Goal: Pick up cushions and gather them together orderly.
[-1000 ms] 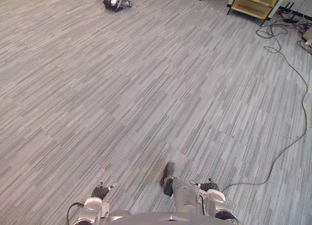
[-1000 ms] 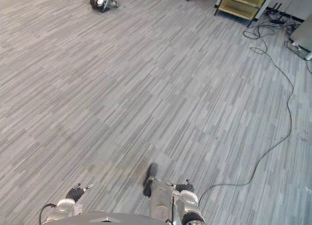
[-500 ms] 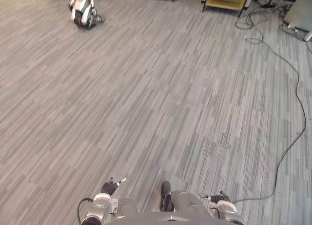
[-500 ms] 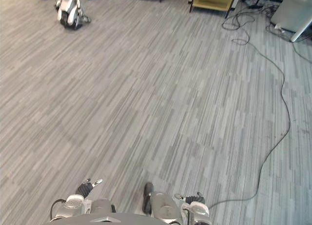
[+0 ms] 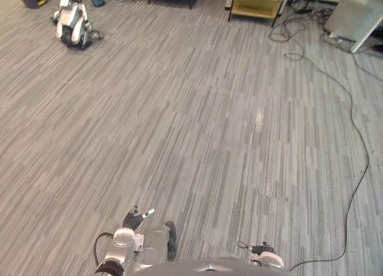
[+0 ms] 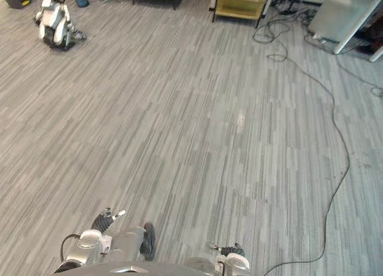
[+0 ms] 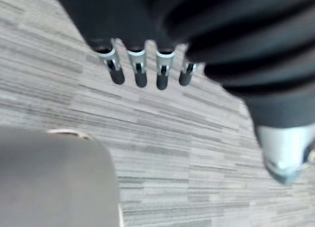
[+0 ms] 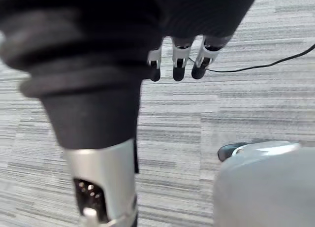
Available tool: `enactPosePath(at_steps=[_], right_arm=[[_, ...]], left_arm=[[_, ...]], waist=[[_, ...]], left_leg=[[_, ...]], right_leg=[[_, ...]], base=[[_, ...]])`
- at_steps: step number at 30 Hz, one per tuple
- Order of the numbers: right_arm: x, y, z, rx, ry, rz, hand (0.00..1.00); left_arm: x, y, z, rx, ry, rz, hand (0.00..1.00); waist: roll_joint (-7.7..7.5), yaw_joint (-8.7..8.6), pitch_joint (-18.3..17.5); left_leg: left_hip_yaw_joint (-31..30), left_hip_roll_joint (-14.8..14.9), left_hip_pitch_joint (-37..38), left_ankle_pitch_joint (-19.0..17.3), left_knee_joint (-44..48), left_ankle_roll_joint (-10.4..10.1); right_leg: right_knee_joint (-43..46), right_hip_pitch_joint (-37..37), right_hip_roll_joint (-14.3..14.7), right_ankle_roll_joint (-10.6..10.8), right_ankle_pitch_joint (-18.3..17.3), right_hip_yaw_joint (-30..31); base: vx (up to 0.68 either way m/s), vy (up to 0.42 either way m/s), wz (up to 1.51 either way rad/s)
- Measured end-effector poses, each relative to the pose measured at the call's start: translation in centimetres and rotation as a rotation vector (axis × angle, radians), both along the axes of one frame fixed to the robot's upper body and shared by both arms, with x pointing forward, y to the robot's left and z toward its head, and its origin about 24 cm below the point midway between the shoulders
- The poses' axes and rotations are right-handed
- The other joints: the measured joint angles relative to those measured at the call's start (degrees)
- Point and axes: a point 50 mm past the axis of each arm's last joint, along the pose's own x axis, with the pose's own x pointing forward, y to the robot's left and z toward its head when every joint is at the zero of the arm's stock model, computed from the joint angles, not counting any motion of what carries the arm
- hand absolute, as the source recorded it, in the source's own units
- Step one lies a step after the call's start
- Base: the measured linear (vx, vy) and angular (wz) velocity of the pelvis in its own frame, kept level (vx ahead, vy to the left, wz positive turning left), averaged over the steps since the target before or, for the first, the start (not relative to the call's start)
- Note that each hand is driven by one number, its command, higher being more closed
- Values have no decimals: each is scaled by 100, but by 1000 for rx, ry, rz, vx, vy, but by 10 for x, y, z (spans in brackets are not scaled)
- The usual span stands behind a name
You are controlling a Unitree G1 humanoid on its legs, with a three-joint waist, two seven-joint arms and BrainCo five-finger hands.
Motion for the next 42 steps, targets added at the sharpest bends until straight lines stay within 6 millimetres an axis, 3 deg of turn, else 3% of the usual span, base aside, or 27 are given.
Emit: enactPosePath(at_steps=[2,3,4,6,8,10,12,13,14,15,17,18,19,21,22,24,25,28,31,32,34,35,36,38,39,40,42], right_arm=[[2,0,1,0,-4,2,0],[2,-1,1,-3,-3,-2,0],[2,-6,2,-14,-2,-4,0],[4,-8,3,-26,-4,11,0],[10,-9,5,-30,-17,21,0],[15,-10,6,-35,-26,24,0],[15,-13,7,-40,-18,27,0],[13,-13,6,-40,-9,27,0],[7,-11,4,-35,8,27,0],[6,-15,5,-44,10,30,0],[7,-22,7,-65,8,36,0],[7,-26,8,-73,8,32,0],[6,-30,9,-84,12,32,0],[1,-31,7,-84,32,36,0],[-5,-30,6,-83,46,34,0],[-12,-28,2,-78,76,47,0],[-15,-28,1,-74,88,45,0],[-15,-29,2,-75,86,35,0],[-10,-26,2,-59,63,-2,0],[-8,-25,2,-56,57,-5,0],[-8,-23,2,-53,58,-6,0],[-4,-13,0,-28,47,6,0],[0,-2,-2,-1,39,6,0],[-1,5,-4,18,43,16,0],[-1,6,-4,18,42,17,0],[1,6,-3,19,36,16,0],[7,7,0,17,5,21,0]], left_arm=[[-2,6,-1,20,17,-6,0],[-3,7,-1,21,25,-1,0],[-7,8,-3,19,45,7,0],[-15,10,-6,24,70,14,0],[-19,12,-7,28,83,20,0],[-20,12,-8,27,86,24,0],[-23,13,-8,28,93,28,0],[-23,14,-8,30,94,30,0],[-25,16,-9,37,98,35,0],[-27,14,-10,32,107,45,0],[-30,5,-12,3,115,58,0],[-29,1,-12,-9,112,62,0],[-28,-1,-12,-20,108,66,0],[-26,-1,-11,-25,100,62,0],[-23,0,-10,-23,86,60,0],[-20,2,-8,-18,68,55,0],[-19,2,-7,-17,60,52,0],[-14,1,-5,-18,37,51,0],[-11,3,-3,-12,29,53,0],[-11,3,-3,-12,27,55,0],[-14,5,-4,-8,38,57,0],[-18,8,-6,1,56,63,0],[-19,16,-5,21,59,63,0],[-23,22,-6,36,79,66,0],[-24,22,-7,36,86,67,0],[-28,23,-9,37,103,69,0],[-34,27,-10,50,125,66,0]], waist=[[-95,-47,-14],[-102,-41,-5],[11,-56,55],[88,-71,23],[116,-125,24],[155,-168,55],[192,-193,93],[162,-196,99],[81,-217,94],[97,-286,76],[402,-319,-16],[543,-304,-32],[642,-300,5],[711,-298,68],[707,-267,106],[658,-207,128],[646,-202,122],[650,-103,132],[556,-41,190],[544,8,199],[512,203,197],[352,231,195],[194,223,214],[13,267,189],[2,275,182],[0,281,180],[-118,171,116]], left_leg=[[39,-145,353,-195,-93,62],[39,-181,541,-207,-192,75],[43,-174,1067,-207,-544,75],[114,-61,1540,-190,-937,47],[142,93,1686,-197,-1135,-73],[142,248,1760,-194,-1288,-206],[116,442,2004,-282,-1424,-458],[80,445,2102,-334,-1428,-547],[-59,399,2286,-487,-1432,-781],[-220,480,2457,-609,-1397,-918],[-492,765,2258,-642,-927,-961],[-722,959,1891,-612,-153,-970],[-994,1185,1363,-350,967,-974],[-1091,1471,825,59,2446,-915],[-921,1622,586,39,3202,-828],[-492,1699,204,-75,3844,-627],[-394,1627,-2,-116,3881,-565],[-327,1172,-673,-182,3042,-656],[-465,460,-692,2,363,-779],[-606,265,-614,408,-771,-841],[-661,200,-401,1353,-1392,-789],[-679,52,-403,1508,-1213,-337],[-651,-94,-510,1124,-742,-162],[-532,-216,-513,678,-340,-42],[-494,-223,-469,602,-311,-3],[-454,-259,-318,449,-299,48],[-332,-457,186,236,-416,193]], right_leg=[[1402,-527,-309,81,100,-270],[1618,-597,-435,-19,31,-500],[1661,-615,-590,-193,-178,-1074],[1098,-789,-560,-327,-371,-1603],[137,-1193,-431,-377,-320,-1879],[-786,-1494,-266,-400,50,-1870],[-2065,-1630,-104,-394,955,-1704],[-2371,-1614,-97,-362,1262,-1632],[-2645,-1551,-202,-393,1650,-1474],[-2139,-1655,-195,-549,2086,-1429],[-1637,-1827,-54,-631,1509,-1551],[-1552,-1814,100,-699,1304,-1617],[-1577,-1631,294,-797,1112,-1740],[-1743,-1178,531,-927,917,-1804],[-1898,-838,640,-979,830,-1816],[-2193,-277,702,-1037,719,-1812],[-2355,-82,704,-1027,698,-1811],[-2868,403,717,-893,816,-1746],[-3347,963,616,-759,845,-1705],[-3502,1099,599,-675,824,-1652],[-3655,1274,607,-515,756,-1422],[-3634,1379,485,-372,599,-1301],[-3381,1384,291,-253,355,-1296],[-2625,1184,40,-199,87,-1159],[-2326,1073,-6,-200,57,-1085],[-1447,754,-111,-147,27,-907],[997,-169,-549,46,300,-702]], base=[[401,144,3],[481,84,1],[389,42,-5],[376,7,-16],[344,-54,-14],[249,-104,-1],[347,-200,5],[406,-273,21],[509,-412,33],[500,-418,30],[446,-376,12],[485,-424,3],[415,-364,1],[416,-272,1],[395,-224,-2],[326,-162,4],[327,-135,9],[319,-62,-11],[390,72,-11],[357,129,-27],[331,144,-52],[502,198,-33],[506,190,-14],[413,158,-6],[395,197,-19],[401,219,-23],[492,215,-5]])
